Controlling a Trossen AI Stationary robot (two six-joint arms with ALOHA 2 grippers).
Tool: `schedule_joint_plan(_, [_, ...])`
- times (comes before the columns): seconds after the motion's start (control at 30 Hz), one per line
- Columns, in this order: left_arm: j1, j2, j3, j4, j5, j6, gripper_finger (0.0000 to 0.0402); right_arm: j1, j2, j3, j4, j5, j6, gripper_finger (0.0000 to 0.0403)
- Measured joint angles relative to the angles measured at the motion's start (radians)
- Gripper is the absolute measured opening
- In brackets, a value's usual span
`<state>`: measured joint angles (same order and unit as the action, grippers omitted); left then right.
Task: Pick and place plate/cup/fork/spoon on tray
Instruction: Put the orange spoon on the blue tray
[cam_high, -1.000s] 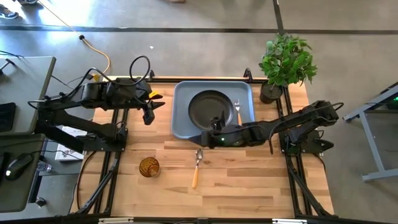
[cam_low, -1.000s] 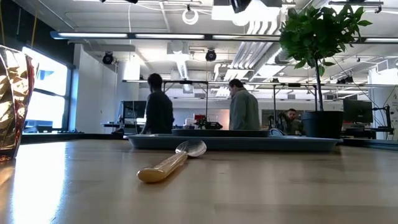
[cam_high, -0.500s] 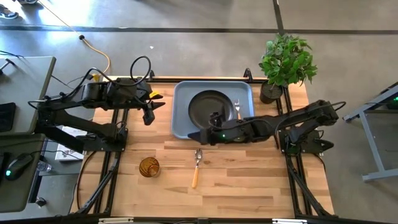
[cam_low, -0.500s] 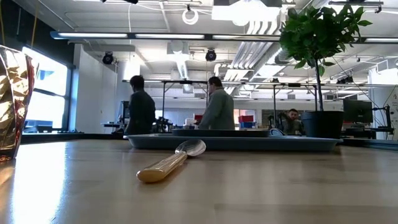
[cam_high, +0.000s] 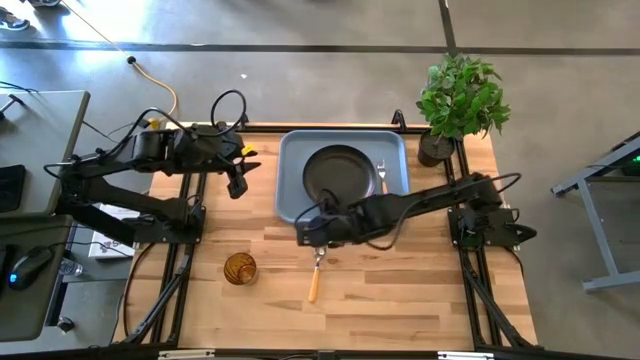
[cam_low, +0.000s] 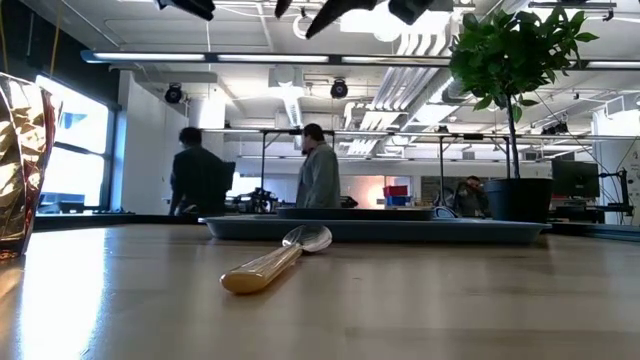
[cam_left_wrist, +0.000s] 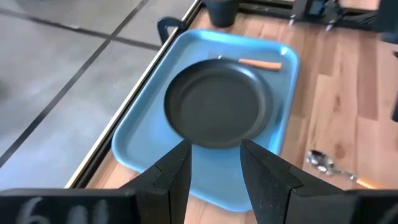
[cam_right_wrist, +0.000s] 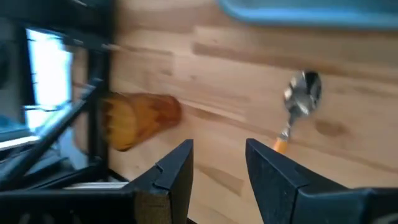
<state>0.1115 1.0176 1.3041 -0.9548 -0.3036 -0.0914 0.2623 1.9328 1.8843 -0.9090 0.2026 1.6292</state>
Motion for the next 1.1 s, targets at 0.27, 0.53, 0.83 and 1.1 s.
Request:
schedule_joint_plan(0.27, [0.048,0.0,0.0,-0.032,-0.001,0.0,0.0126,0.003,0.13,0.033,-0.043,-0.11,0.101,0.0138])
schedule_joint_plan(0.53, [0.054,0.0,0.0,-0.032,0.004,-0.001,0.0126,0.023,0.212,0.033,-0.035,-0.154,0.154,0.0138])
schedule_joint_plan(0.83, [0.054,0.0,0.0,-0.032,0.004,-0.001,0.0126,0.037,0.293,0.032,-0.01,-0.16,0.17,0.0138])
schedule_joint_plan(1.1, [0.054,0.0,0.0,-0.032,0.005,-0.001,0.0126,0.038,0.335,0.032,-0.009,-0.152,0.169,0.0138])
